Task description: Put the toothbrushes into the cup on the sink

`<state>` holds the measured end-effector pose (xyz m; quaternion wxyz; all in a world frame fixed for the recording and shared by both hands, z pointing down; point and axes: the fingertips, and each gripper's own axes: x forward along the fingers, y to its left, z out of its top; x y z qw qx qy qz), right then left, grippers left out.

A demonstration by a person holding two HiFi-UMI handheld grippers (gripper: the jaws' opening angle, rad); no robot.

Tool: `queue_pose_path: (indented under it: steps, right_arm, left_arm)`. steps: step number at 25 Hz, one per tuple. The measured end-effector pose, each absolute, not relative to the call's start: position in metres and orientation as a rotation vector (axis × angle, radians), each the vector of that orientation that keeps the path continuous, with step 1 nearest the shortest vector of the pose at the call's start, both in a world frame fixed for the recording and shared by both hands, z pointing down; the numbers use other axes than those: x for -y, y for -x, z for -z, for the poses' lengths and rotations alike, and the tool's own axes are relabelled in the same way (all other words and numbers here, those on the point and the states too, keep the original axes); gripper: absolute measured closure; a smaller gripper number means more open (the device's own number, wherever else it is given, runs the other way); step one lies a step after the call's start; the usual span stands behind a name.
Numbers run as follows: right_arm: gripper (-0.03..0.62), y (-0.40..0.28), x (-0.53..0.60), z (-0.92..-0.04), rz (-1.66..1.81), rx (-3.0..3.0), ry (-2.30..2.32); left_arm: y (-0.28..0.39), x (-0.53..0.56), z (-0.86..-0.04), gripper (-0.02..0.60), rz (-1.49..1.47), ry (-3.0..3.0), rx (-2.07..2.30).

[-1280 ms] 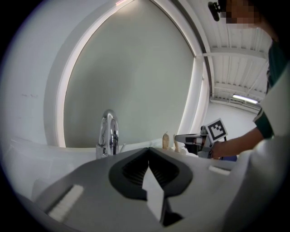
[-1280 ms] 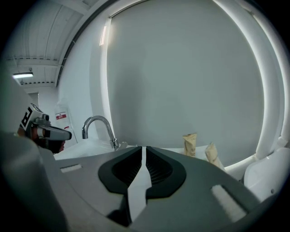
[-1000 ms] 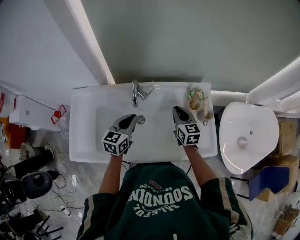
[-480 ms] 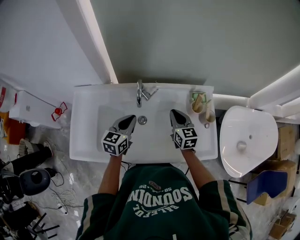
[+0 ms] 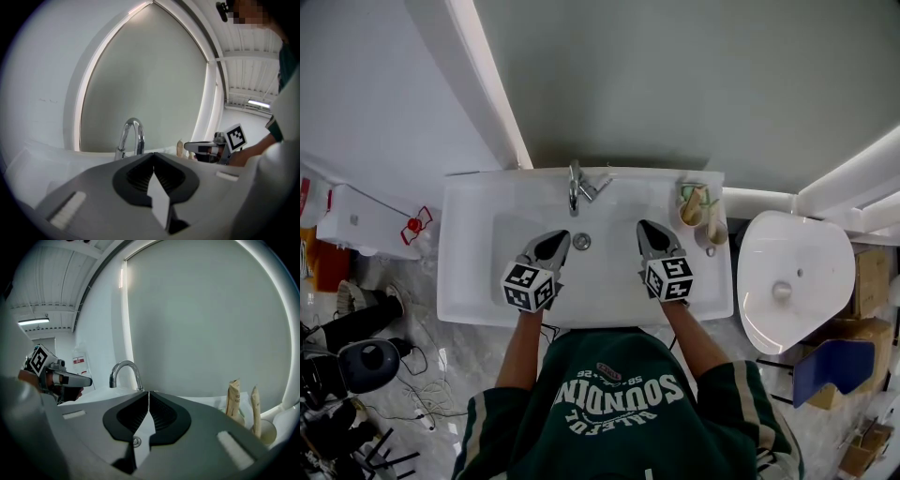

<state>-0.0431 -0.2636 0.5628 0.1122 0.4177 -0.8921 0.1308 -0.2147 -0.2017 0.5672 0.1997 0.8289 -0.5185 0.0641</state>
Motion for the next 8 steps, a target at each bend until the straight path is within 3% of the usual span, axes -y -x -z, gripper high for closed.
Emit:
queue_pose_path:
  steps: [8]
  right_arm:
    - [0.580, 0.0425, 0.2621, -0.5609, -0.375, 2.636, -1.217]
  left_arm:
    - [0.2108, 0.1999, -0.5696, 0.530, -0.182, -2.313, 1.449]
